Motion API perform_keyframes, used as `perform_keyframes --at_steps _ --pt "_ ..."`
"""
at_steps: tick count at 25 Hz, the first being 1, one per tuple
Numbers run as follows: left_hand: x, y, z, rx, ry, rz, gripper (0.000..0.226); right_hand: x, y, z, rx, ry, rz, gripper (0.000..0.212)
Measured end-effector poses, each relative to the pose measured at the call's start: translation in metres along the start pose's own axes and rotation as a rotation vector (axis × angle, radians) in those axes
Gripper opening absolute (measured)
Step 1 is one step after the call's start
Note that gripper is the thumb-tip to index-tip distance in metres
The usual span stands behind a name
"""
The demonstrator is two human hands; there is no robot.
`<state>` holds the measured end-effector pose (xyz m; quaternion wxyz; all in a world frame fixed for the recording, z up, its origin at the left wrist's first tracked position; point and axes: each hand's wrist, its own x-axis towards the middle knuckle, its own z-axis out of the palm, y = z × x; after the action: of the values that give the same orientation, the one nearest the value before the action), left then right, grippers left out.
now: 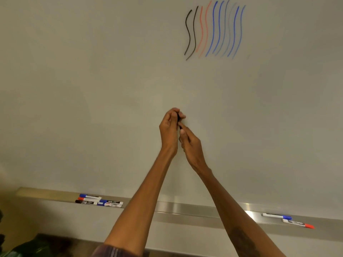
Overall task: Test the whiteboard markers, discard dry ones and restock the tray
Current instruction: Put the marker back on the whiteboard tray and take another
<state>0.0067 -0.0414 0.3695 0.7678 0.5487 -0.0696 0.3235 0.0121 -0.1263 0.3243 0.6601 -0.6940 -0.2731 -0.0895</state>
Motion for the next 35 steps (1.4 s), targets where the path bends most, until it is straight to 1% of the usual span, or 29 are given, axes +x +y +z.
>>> perform_keyframes --at_steps 3,6,8,10,13,15,19,22,25,28,31,33,35 --pt "0.027 0.036 0.006 0.037 -0.017 0.175 0.025 0.015 -0.027 -0.001 0.148 0.040 -0.009 0.046" --pt "0.050 0.064 0.009 0.138 0.019 0.337 0.024 0.031 -0.056 -0.010 0.194 0.121 -0.063 0.051" --pt "0.064 0.077 0.012 0.180 0.067 0.417 0.023 0.039 -0.074 -0.014 0.238 0.187 -0.098 0.039" --pt "0.079 0.086 0.017 0.212 0.094 0.487 0.026 0.048 -0.087 -0.018 0.391 0.218 -0.091 0.028" --pt "0.108 0.090 0.021 0.322 0.113 0.600 0.035 0.056 -0.100 -0.024 0.543 0.194 -0.071 0.030" --pt "0.124 0.088 0.023 0.376 0.106 0.655 0.035 0.058 -0.103 -0.027 0.566 0.180 -0.077 0.030" --pt "0.147 0.074 0.021 0.454 0.098 0.709 0.039 0.062 -0.100 -0.036 0.594 0.173 -0.072 0.022" --pt "0.153 0.067 0.019 0.519 0.135 0.807 0.040 0.067 -0.097 -0.042 0.627 0.122 -0.038 0.031" --pt "0.155 0.063 0.019 0.587 0.162 0.894 0.036 0.072 -0.093 -0.039 0.531 0.094 -0.127 0.030" --pt "0.160 0.058 0.017 0.647 0.182 0.988 0.034 0.081 -0.090 -0.030 0.347 0.149 -0.201 0.026" --pt "0.162 0.054 0.016 0.697 0.176 0.999 0.035 0.090 -0.087 -0.021 0.191 0.274 -0.304 0.029" --pt "0.162 0.053 0.015 0.685 0.173 0.953 0.038 0.097 -0.087 -0.015 0.066 0.389 -0.359 0.022" --pt "0.162 0.052 0.014 0.678 0.166 0.948 0.040 0.105 -0.087 -0.011 -0.034 0.490 -0.403 0.023"
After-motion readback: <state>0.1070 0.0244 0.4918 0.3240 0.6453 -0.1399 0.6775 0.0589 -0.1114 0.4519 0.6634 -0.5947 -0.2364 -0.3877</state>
